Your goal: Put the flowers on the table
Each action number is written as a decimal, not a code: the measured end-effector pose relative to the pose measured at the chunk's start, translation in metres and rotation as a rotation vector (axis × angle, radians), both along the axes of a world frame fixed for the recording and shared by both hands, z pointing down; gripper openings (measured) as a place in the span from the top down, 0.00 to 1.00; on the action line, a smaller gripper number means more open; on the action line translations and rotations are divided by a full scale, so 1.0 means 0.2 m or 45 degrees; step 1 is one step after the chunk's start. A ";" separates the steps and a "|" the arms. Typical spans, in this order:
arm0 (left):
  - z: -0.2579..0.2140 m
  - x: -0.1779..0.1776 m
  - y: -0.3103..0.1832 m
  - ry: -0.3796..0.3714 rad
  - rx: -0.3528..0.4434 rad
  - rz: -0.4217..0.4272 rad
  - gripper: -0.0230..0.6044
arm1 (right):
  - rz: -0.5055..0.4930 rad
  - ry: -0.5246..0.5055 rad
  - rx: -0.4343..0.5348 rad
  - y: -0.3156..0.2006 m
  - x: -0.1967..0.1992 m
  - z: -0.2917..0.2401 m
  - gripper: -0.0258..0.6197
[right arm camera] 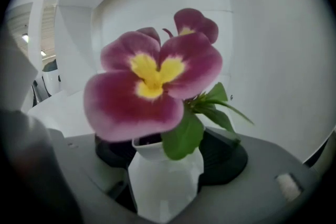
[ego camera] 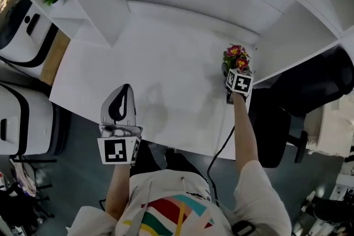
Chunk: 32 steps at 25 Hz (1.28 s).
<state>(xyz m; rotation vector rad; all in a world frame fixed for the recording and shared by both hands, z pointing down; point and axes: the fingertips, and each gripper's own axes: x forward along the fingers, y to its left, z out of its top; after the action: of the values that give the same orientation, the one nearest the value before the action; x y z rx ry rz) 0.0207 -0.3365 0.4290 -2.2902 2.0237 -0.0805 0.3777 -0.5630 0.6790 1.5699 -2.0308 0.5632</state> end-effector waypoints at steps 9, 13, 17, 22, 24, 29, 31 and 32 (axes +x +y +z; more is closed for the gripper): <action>-0.01 -0.02 0.06 0.006 0.006 0.020 0.96 | 0.090 0.019 0.012 0.01 0.02 -0.03 0.42; -0.03 -0.01 0.08 -0.011 0.019 0.014 0.96 | 0.078 0.006 0.013 0.00 0.00 -0.04 0.42; -0.06 0.00 0.10 -0.028 0.032 0.006 0.96 | 0.032 -0.006 0.046 -0.01 -0.01 -0.04 0.40; -0.07 0.02 0.10 -0.032 0.041 0.022 0.96 | 0.037 -0.011 0.121 0.00 -0.03 -0.12 0.34; -0.09 0.05 0.09 -0.034 0.055 0.039 0.96 | 0.047 -0.012 0.141 0.02 -0.03 -0.16 0.34; -0.17 0.14 0.07 -0.040 0.113 0.094 0.96 | 0.067 -0.013 0.189 0.13 -0.04 -0.28 0.33; -0.20 0.18 0.05 -0.036 0.138 0.120 0.96 | 0.057 -0.001 0.212 0.17 -0.05 -0.34 0.33; -0.22 0.20 0.05 -0.030 0.151 0.129 0.96 | 0.046 0.010 0.228 0.20 -0.05 -0.38 0.33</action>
<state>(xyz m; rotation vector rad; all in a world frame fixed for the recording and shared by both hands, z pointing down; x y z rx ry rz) 0.0599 -0.3270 0.3848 -2.3021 1.8446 0.0189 0.3678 -0.5237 0.6028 1.7113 -2.1005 0.3964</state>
